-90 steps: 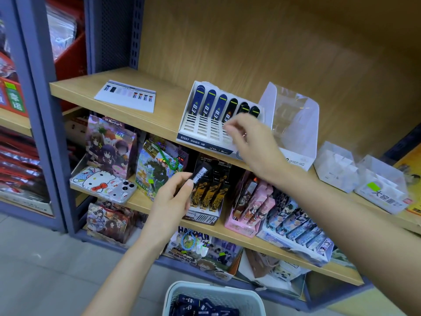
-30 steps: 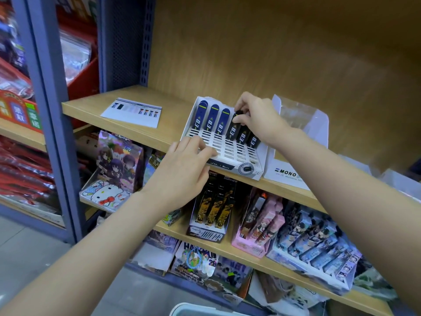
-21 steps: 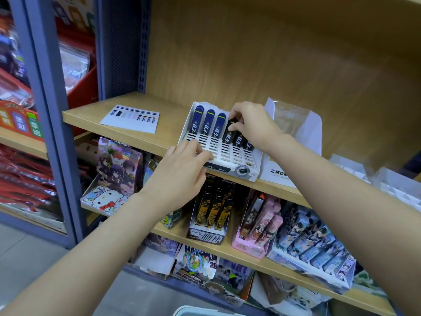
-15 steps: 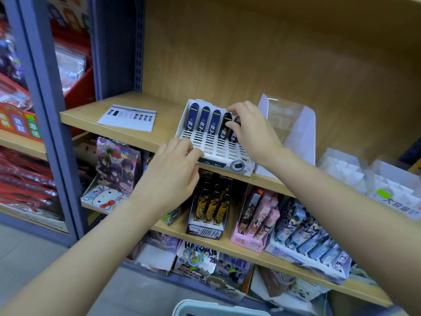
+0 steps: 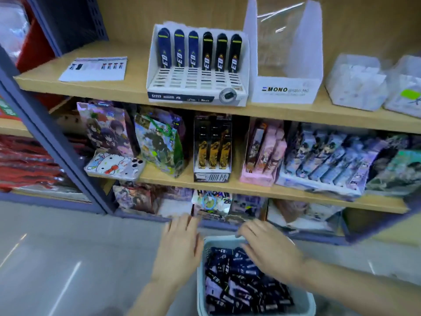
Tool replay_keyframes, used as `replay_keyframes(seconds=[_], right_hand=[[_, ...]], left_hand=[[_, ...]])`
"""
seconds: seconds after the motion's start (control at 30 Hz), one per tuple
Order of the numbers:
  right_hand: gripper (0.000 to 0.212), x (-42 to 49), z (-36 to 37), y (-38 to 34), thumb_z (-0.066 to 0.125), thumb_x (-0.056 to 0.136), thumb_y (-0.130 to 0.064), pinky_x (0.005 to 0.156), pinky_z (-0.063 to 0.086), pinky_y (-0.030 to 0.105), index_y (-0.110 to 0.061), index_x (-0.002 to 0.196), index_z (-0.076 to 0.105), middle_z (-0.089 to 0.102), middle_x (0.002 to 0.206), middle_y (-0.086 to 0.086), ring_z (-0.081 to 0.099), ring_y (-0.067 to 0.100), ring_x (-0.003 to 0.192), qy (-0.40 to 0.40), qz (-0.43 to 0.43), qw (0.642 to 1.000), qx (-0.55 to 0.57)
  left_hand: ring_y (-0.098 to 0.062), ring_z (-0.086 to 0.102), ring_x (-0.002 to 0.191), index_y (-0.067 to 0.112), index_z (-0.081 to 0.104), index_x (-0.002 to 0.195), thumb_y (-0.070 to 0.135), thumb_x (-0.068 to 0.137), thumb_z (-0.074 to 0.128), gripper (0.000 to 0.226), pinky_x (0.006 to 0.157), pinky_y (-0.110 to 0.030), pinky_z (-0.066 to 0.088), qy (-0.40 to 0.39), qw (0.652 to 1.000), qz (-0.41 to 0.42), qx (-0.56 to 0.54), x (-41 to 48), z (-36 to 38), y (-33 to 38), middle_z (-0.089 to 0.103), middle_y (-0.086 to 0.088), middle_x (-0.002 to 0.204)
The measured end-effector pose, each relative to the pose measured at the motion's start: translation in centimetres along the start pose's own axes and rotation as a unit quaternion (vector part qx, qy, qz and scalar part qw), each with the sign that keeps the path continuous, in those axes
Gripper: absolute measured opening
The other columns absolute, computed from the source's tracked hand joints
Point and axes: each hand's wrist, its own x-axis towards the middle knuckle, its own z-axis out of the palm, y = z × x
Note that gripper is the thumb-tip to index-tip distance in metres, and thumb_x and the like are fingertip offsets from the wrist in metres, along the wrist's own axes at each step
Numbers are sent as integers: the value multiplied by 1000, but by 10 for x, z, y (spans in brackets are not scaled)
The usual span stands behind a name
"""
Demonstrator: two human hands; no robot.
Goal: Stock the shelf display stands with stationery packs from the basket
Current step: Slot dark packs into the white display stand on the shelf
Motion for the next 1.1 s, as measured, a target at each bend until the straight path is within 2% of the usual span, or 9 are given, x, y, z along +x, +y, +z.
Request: replay_keyframes(seconds=[0.1, 0.17, 0.3, 0.43, 0.53, 0.73, 0.87, 0.97, 1.1], right_hand=[[30, -35, 60, 9, 37, 101, -27, 94, 34, 21, -21, 128, 48, 48, 125, -4, 46, 13, 117, -115, 69, 985, 108], [36, -52, 96, 11, 40, 101, -24, 98, 31, 23, -15, 136, 41, 42, 132, 1, 41, 17, 123, -178, 105, 966, 154], [43, -67, 150, 3, 45, 99, -27, 96, 33, 21, -10, 138, 36, 41, 136, 7, 43, 18, 122, -239, 180, 923, 241], [54, -60, 180, -2, 55, 95, -26, 103, 31, 20, -12, 141, 32, 38, 139, 3, 40, 16, 127, -237, 223, 906, 271], [68, -53, 196, 0, 66, 88, -28, 107, 31, 25, -13, 144, 29, 36, 140, 2, 38, 18, 128, -249, 246, 898, 267], [73, -45, 208, 12, 72, 81, -35, 106, 31, 31, -14, 139, 33, 42, 136, 5, 36, 22, 126, -283, 253, 901, 207], [61, -46, 205, 21, 65, 87, -34, 104, 32, 29, -14, 139, 39, 45, 133, 6, 39, 23, 124, -288, 215, 905, 229], [49, -51, 199, 30, 56, 93, -34, 96, 33, 27, -8, 133, 45, 51, 130, 8, 41, 23, 120, -269, 232, 901, 248], [46, -53, 188, 38, 62, 91, -26, 82, 38, 18, -1, 128, 50, 58, 125, 13, 54, 15, 110, -199, 320, 852, 364]], left_hand=[[-16, 61, 73, 22, 55, 101, 32, 79, 39, 29, 65, -25, 46, -112, 989, -67, -72, -34, 42, -7, 57, 5, 85], [-23, 63, 88, 18, 55, 113, 35, 85, 40, 36, 75, -30, 51, -172, 968, -124, -131, -50, 64, -11, 60, -1, 99], [-21, 38, 128, 15, 29, 144, 32, 100, 41, 49, 106, -29, 30, -251, 926, -212, -187, -65, 96, -8, 37, -4, 138], [-22, 45, 126, 17, 20, 148, 20, 99, 44, 55, 108, -31, 33, -292, 863, -304, -280, -72, 117, 6, 33, -4, 145], [-27, 54, 119, 21, 20, 149, 5, 95, 47, 62, 105, -44, 41, -275, 832, -365, -314, -76, 129, 10, 40, -6, 144], [-29, 58, 107, 17, 30, 144, -6, 88, 49, 63, 96, -47, 47, -202, 828, -404, -330, -76, 136, 15, 49, -9, 131], [-21, 56, 103, 12, 32, 144, -5, 90, 47, 58, 92, -32, 45, -176, 832, -416, -322, -77, 137, 22, 48, -10, 134], [-15, 47, 101, 4, 41, 137, -11, 88, 46, 52, 84, -12, 31, -140, 869, -391, -269, -80, 134, 35, 42, -10, 129], [-22, 45, 101, 5, 57, 113, -13, 81, 53, 38, 92, -27, 37, -100, 919, -315, -215, -87, 142, 51, 47, -7, 109]])
